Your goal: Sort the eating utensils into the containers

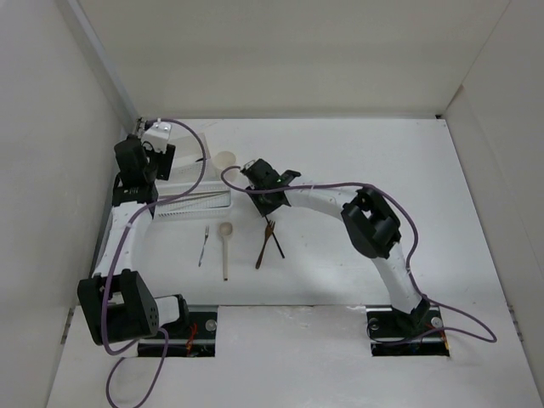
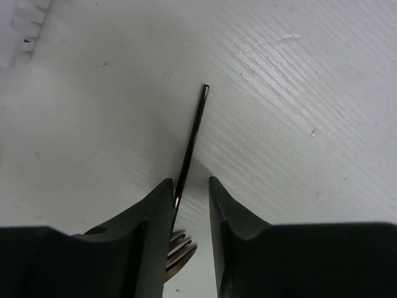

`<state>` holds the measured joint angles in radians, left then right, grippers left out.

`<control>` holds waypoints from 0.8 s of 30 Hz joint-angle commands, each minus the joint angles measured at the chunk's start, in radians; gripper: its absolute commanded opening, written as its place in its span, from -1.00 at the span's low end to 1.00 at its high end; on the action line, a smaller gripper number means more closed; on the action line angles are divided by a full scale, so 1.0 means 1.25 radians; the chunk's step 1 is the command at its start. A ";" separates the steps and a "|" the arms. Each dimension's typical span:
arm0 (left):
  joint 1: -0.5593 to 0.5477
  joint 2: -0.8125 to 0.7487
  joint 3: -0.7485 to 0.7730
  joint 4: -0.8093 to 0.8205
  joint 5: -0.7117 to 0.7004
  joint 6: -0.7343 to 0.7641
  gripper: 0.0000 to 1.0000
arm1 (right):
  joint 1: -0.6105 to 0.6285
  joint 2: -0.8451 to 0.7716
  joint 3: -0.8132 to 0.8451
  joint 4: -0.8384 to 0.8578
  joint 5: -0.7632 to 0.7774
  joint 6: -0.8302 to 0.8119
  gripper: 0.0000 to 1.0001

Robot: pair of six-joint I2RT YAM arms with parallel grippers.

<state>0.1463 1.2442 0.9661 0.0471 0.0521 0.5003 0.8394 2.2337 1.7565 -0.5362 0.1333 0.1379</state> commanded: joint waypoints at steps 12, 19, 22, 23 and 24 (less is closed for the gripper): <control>-0.036 0.097 0.003 -0.009 0.341 0.405 0.39 | -0.022 -0.016 -0.109 0.023 0.085 0.022 -1.00; -0.051 0.216 0.111 -0.093 0.423 0.532 0.33 | -0.073 -0.076 -0.187 0.051 0.113 0.022 -1.00; -0.051 0.268 0.158 -0.175 0.436 0.612 0.33 | -0.104 -0.115 -0.224 0.072 0.120 0.022 -1.00; -0.051 0.277 0.159 -0.175 0.436 0.612 0.33 | -0.105 -0.124 -0.234 0.079 0.113 0.015 -1.00; -0.058 0.285 0.168 -0.196 0.436 0.639 0.33 | -0.113 -0.133 -0.244 0.094 0.113 0.015 -1.00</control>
<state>0.0834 1.5913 1.1233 -0.1017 0.5346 1.1748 0.7277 2.0930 1.5070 -0.3985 0.2432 0.1616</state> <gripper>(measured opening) 0.668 0.010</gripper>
